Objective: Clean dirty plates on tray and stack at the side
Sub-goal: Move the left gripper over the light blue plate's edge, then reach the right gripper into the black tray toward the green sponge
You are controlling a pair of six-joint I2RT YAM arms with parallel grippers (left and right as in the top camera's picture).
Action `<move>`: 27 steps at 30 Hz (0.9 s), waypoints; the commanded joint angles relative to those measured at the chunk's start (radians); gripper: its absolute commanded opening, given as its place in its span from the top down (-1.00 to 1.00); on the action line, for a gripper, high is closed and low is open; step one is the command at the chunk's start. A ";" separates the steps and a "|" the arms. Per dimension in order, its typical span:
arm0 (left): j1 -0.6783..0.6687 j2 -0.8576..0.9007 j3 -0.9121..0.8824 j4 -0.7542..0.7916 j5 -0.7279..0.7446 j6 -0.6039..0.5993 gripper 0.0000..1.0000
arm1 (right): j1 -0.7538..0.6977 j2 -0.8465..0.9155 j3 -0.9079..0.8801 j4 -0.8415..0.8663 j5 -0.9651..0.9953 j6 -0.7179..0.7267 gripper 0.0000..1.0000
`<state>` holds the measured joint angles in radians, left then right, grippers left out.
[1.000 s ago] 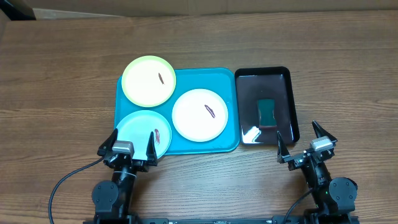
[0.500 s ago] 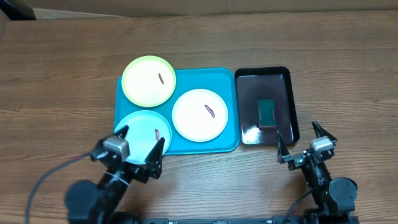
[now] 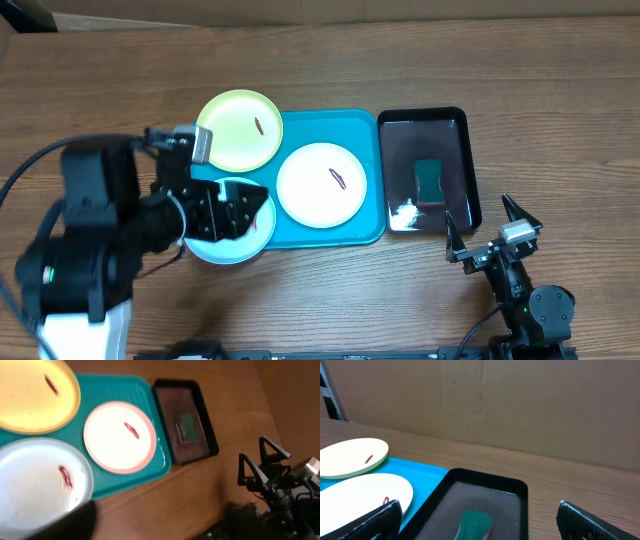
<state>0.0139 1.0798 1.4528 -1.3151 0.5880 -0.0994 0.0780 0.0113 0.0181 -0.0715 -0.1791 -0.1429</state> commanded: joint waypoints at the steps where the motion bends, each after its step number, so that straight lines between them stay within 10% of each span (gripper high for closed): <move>1: 0.005 0.069 0.021 -0.045 0.036 0.018 0.92 | -0.007 -0.008 -0.010 0.006 -0.010 -0.002 -1.00; 8: -0.016 0.181 -0.027 -0.145 0.037 0.018 0.92 | -0.006 -0.008 -0.010 0.036 -0.298 0.296 -1.00; 27: -0.048 0.280 -0.167 -0.080 0.032 0.009 0.92 | -0.006 0.242 0.249 -0.139 -0.395 0.471 -1.00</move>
<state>-0.0265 1.3525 1.2964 -1.4044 0.6067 -0.0971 0.0780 0.1707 0.0895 -0.1871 -0.5701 0.3111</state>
